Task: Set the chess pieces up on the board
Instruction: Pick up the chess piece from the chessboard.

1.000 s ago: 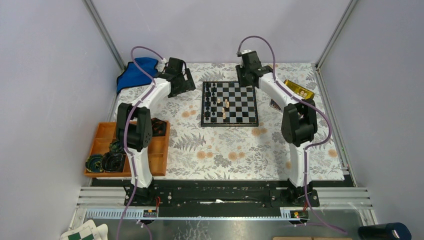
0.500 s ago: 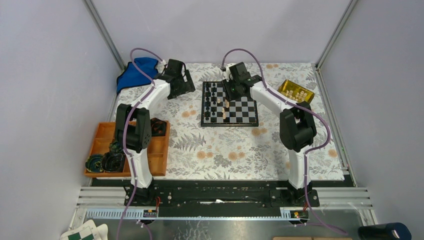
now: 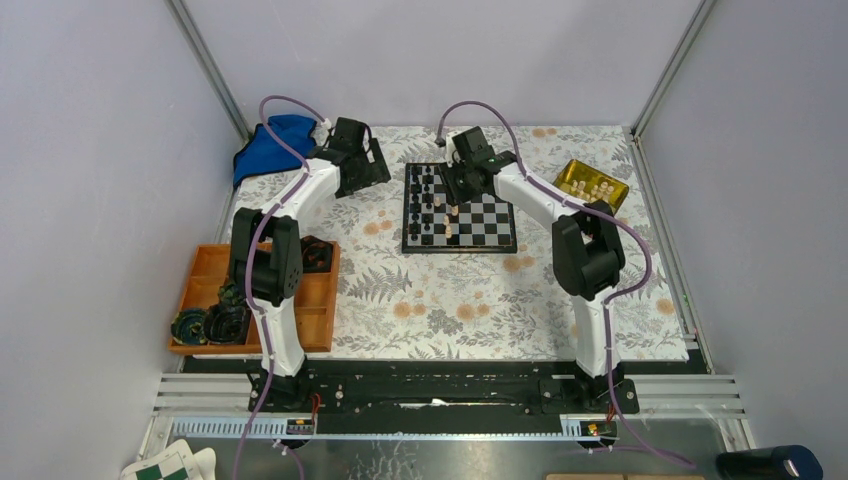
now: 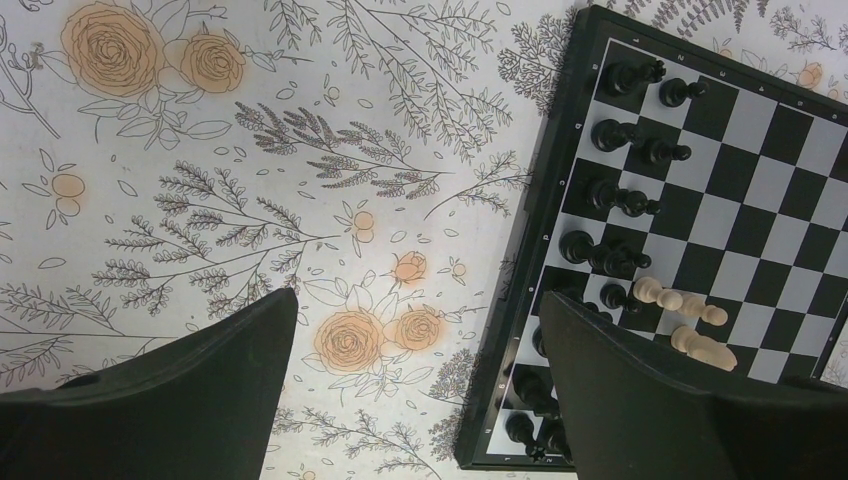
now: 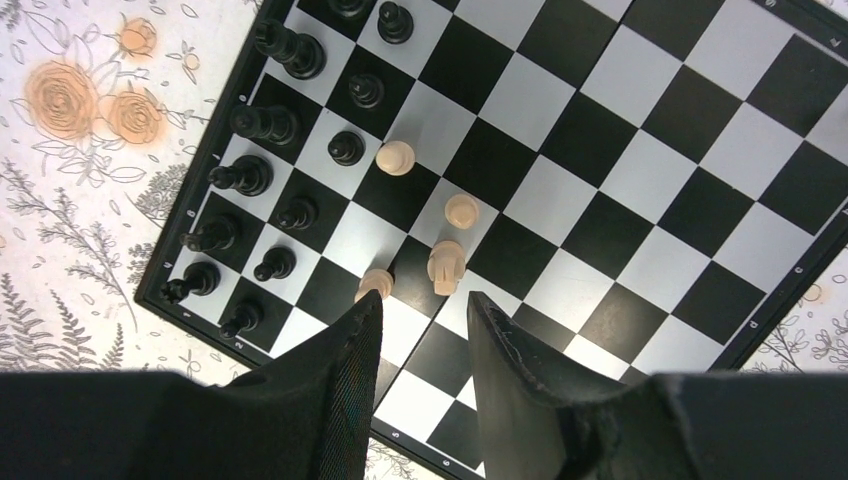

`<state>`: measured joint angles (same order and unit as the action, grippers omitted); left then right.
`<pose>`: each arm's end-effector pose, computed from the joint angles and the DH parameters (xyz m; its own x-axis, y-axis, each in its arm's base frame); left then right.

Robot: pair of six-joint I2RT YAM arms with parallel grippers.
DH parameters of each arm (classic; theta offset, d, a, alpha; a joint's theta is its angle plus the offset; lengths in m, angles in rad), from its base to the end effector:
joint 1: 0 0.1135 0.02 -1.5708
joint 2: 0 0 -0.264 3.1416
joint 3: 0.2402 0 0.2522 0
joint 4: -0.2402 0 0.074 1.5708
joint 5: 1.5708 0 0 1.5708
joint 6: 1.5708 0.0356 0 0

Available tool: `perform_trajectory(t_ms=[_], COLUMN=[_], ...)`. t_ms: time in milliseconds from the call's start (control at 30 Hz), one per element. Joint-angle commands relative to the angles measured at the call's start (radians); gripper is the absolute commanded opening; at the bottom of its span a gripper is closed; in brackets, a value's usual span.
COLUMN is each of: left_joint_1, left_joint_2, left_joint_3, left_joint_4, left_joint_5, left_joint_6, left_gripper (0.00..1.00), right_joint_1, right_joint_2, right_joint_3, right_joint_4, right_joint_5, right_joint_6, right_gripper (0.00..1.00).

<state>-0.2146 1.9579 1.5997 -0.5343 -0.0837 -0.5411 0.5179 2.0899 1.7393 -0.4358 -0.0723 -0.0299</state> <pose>0.4294 -0.0905 0.2430 -0.7350 -0.3651 -0.5714 -0.2539 0.9295 -0.2674 0.4149 0.2394 0.2374 -0.5986 -0.3754 -0.7076 -0.5562 0.8305 0.0300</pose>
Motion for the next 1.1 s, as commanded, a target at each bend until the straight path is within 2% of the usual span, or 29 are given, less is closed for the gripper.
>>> perform_trajectory(t_ms=[0,733,933,1067], left_joint_1=[0.006,0.006,0.007,0.007], left_joint_2=[-0.022,-0.013,-0.011,-0.011], left_joint_3=[0.000,-0.014,-0.015,-0.015], left_joint_4=[0.051,0.062,0.062,0.062], left_joint_5=[0.016,0.021,0.022,0.021], left_joint_6=[-0.005,-0.005,-0.007,-0.007], left_gripper=[0.99,0.99,0.99,0.99], right_joint_1=[0.010,0.007,0.006,0.003], right_joint_2=[0.027,0.095,0.099,0.097], right_joint_3=[0.046,0.053,0.054,0.051], right_joint_4=[0.002,0.013,0.015,0.017], right_joint_5=[-0.010,0.001,0.012,0.021], right_joint_6=[-0.015,-0.019,-0.025,-0.031], right_gripper=[0.44,0.43,0.35,0.24])
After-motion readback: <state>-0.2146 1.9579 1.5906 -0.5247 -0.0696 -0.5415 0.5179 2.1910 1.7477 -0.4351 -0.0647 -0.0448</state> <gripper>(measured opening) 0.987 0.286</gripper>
